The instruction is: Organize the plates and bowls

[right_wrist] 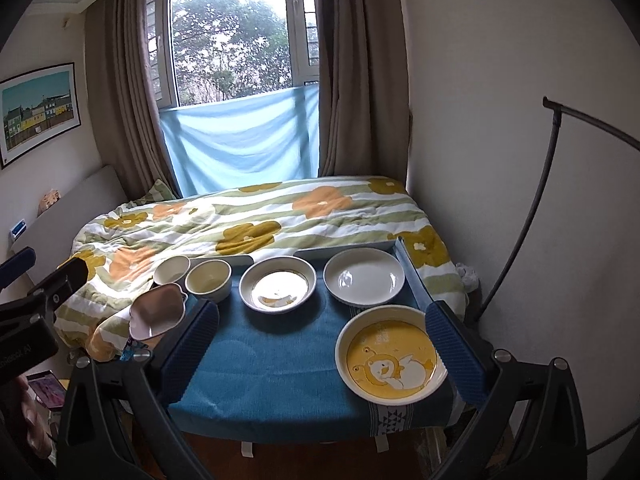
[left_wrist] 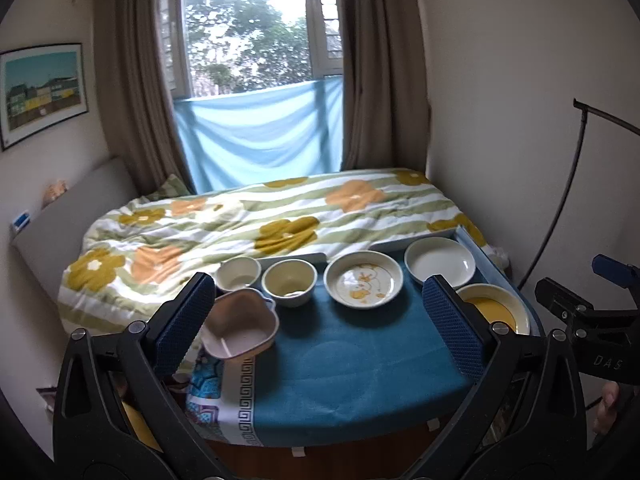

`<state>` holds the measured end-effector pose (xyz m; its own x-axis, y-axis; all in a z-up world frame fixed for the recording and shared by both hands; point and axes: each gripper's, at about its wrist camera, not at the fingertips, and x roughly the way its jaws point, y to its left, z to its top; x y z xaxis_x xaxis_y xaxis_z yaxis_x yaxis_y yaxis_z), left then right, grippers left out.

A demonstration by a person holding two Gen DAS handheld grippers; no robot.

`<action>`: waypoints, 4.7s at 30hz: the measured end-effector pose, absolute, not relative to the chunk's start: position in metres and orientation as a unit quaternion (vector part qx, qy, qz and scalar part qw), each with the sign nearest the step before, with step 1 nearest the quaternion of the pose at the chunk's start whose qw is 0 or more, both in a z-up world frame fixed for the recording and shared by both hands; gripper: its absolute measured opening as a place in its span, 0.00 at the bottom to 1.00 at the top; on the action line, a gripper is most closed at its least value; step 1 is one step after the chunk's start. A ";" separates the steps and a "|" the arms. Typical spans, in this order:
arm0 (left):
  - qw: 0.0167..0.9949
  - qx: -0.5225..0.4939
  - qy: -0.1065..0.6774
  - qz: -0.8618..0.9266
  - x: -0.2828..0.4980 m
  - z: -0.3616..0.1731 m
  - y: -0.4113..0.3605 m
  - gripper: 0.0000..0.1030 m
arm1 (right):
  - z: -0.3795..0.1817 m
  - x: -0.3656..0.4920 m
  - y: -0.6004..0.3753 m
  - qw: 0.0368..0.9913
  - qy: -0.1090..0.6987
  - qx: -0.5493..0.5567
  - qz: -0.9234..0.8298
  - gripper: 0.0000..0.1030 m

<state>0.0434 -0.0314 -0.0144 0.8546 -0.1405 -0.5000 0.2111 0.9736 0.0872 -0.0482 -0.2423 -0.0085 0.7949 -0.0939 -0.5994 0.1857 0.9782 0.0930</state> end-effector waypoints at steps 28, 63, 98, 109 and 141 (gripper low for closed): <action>0.775 0.035 0.585 -0.236 0.213 -0.289 -0.254 0.71 | -0.236 0.033 -0.463 0.823 0.508 0.255 0.007 0.54; 0.773 0.046 0.584 -0.243 0.208 -0.299 -0.265 0.20 | -0.260 0.061 -0.469 0.825 0.526 0.203 0.033 0.11; 0.829 -0.019 0.540 -0.144 0.165 -0.229 0.017 0.20 | -0.199 0.101 -0.241 0.855 0.488 0.097 0.147 0.12; 0.819 -0.018 0.554 -0.147 0.186 -0.286 0.072 0.20 | -0.247 0.115 -0.185 0.847 0.507 0.084 0.136 0.12; 0.829 0.016 0.543 -0.132 0.196 -0.310 0.072 0.21 | -0.269 0.121 -0.178 0.846 0.507 0.107 0.125 0.12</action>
